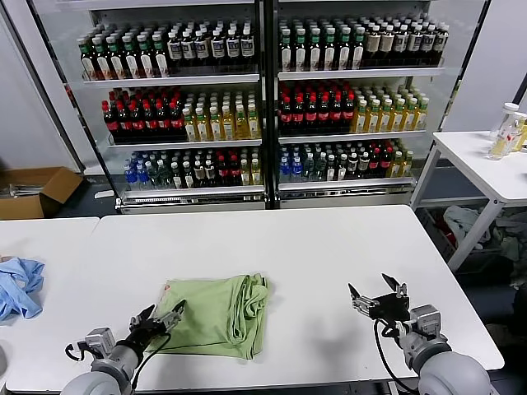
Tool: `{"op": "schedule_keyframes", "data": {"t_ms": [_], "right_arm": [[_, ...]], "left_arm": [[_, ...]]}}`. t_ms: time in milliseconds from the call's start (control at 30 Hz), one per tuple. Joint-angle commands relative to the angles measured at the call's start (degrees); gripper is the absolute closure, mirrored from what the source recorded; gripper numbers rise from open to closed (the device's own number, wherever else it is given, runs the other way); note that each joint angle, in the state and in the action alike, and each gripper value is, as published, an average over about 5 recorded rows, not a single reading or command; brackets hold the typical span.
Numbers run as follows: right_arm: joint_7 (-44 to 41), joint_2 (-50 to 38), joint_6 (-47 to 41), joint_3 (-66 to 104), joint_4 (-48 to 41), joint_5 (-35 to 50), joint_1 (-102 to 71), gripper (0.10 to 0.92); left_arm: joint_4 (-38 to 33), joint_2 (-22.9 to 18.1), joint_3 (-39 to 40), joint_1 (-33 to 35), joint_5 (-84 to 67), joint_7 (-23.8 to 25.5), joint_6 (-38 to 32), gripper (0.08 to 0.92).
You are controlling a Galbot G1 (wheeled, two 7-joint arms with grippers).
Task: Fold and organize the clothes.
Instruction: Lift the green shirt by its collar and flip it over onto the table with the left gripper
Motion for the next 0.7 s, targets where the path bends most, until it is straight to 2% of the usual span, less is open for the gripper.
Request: {"op": "schedule_keyframes", "data": {"t_ms": [33, 167, 700], "right_arm": [[0.09, -0.07, -0.18, 0.31, 0.33, 0.01, -0.41, 0.203], [0.18, -0.07, -0.39, 0.43, 0.50, 0.03, -0.52, 0.203], [0.50, -0.49, -0.91, -0.38, -0.66, 0.50, 0.60, 0.203]], "left_arm": [[2.53, -0.11, -1.26, -1.19, -12.57, 1.68, 3.08, 0.177], [3.05, -0.58, -1.93, -1.63, -18.20, 2.19, 3.32, 0.227], [5.24, -2.49, -4.75, -3.36, -27.43, 2.38, 3.39, 0.672]]}}
